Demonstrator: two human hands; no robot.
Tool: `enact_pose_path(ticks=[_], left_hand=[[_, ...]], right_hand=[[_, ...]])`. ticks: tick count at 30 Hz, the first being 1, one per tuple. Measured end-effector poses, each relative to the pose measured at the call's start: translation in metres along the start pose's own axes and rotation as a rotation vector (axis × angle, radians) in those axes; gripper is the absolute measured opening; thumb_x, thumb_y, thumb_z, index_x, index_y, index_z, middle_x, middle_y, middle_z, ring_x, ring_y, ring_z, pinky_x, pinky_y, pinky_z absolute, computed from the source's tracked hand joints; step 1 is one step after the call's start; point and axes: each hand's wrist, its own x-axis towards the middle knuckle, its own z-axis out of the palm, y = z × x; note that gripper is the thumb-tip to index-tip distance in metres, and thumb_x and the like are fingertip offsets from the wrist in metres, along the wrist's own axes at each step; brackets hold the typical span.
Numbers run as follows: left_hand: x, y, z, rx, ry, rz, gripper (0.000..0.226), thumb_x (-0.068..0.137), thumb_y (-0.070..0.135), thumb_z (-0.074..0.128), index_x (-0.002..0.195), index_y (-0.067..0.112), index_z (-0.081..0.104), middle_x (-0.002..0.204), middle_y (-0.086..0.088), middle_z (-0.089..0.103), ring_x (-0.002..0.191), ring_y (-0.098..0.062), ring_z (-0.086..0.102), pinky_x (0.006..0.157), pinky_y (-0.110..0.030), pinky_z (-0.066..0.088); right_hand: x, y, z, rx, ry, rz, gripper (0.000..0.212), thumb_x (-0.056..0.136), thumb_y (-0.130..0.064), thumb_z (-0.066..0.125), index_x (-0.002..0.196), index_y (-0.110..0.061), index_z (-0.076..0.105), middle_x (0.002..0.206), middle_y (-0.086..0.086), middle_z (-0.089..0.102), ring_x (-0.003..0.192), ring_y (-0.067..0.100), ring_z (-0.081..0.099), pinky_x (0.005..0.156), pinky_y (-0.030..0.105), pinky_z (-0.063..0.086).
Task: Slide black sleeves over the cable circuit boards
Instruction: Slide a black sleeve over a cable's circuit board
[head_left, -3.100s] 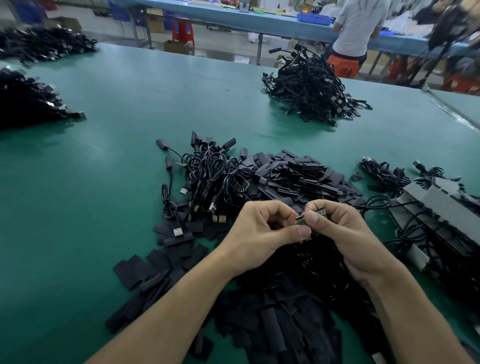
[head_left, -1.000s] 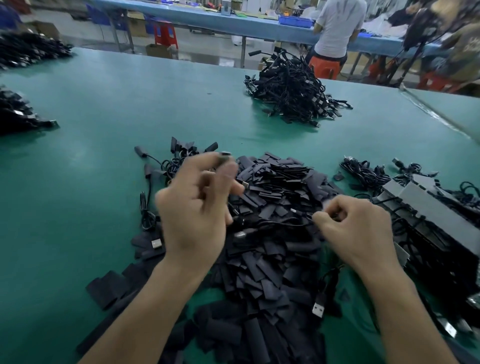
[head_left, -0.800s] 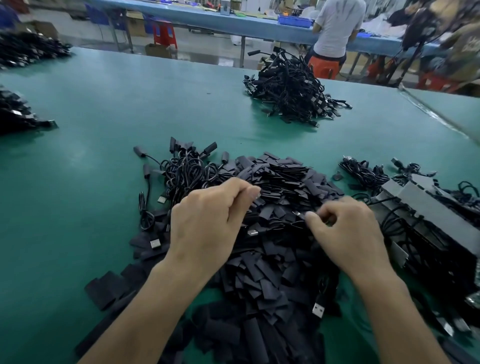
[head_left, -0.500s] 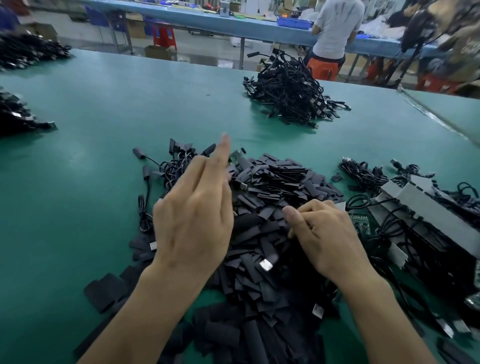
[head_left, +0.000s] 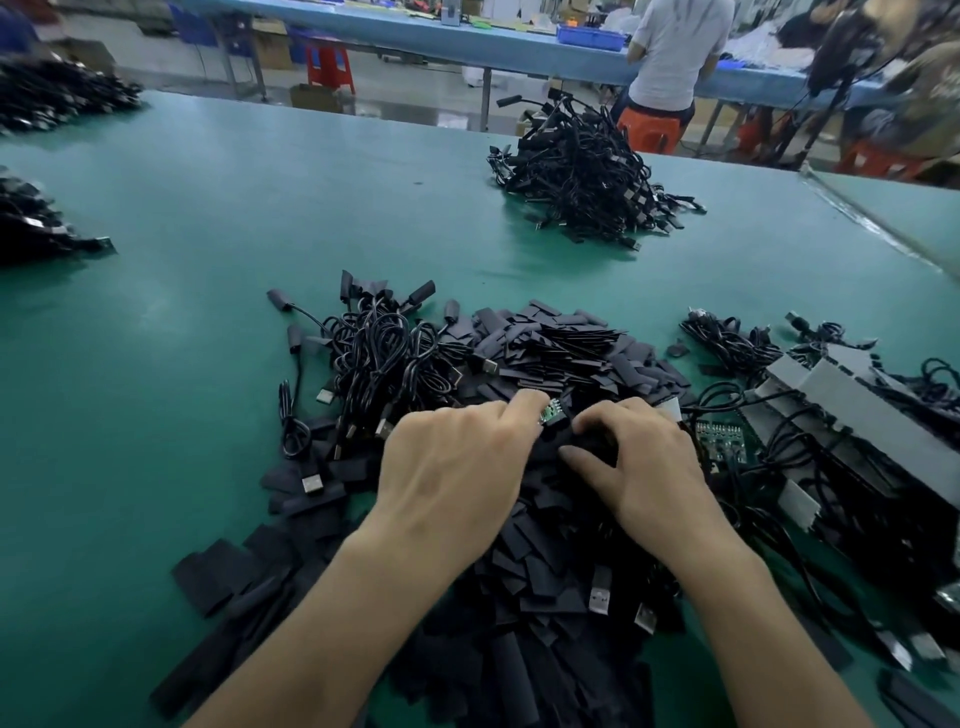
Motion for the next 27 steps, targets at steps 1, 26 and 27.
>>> enact_pose_path(ticks=[1,26,27], left_hand=[[0.000,0.001,0.002,0.025,-0.012,0.010,0.026,0.085,0.024,0.077,0.109,0.029,0.068,0.061,0.010,0.066,0.048,-0.015,0.063,0.038,-0.024,0.035],[0.006,-0.017,0.009,-0.431,-0.090,-0.220,0.013,0.095,0.048,0.057,0.107,0.046,0.061,0.092,0.022,0.071,0.087,-0.007,0.067,0.069,-0.030,0.047],[0.006,-0.019,0.009,-0.484,-0.086,-0.237,0.012,0.094,0.047,0.059,0.106,0.046,0.062,0.091,0.024,0.071,0.086,-0.002,0.065,0.069,-0.028,0.047]], right_hand=[[-0.001,0.001,0.000,0.036,0.021,-0.015,0.019,0.087,-0.038,0.071,0.102,-0.029,0.066,0.099,-0.011,0.058,0.100,0.017,0.054,0.090,0.042,0.046],[0.001,0.003,-0.008,0.824,0.239,-0.077,0.028,0.094,-0.007,0.064,0.097,-0.033,0.075,0.068,0.000,0.065,0.062,0.011,0.061,0.062,0.022,0.053],[0.001,0.001,-0.008,0.853,0.223,-0.084,0.028,0.094,-0.006,0.064,0.097,-0.032,0.075,0.069,0.003,0.066,0.062,0.011,0.062,0.063,0.023,0.053]])
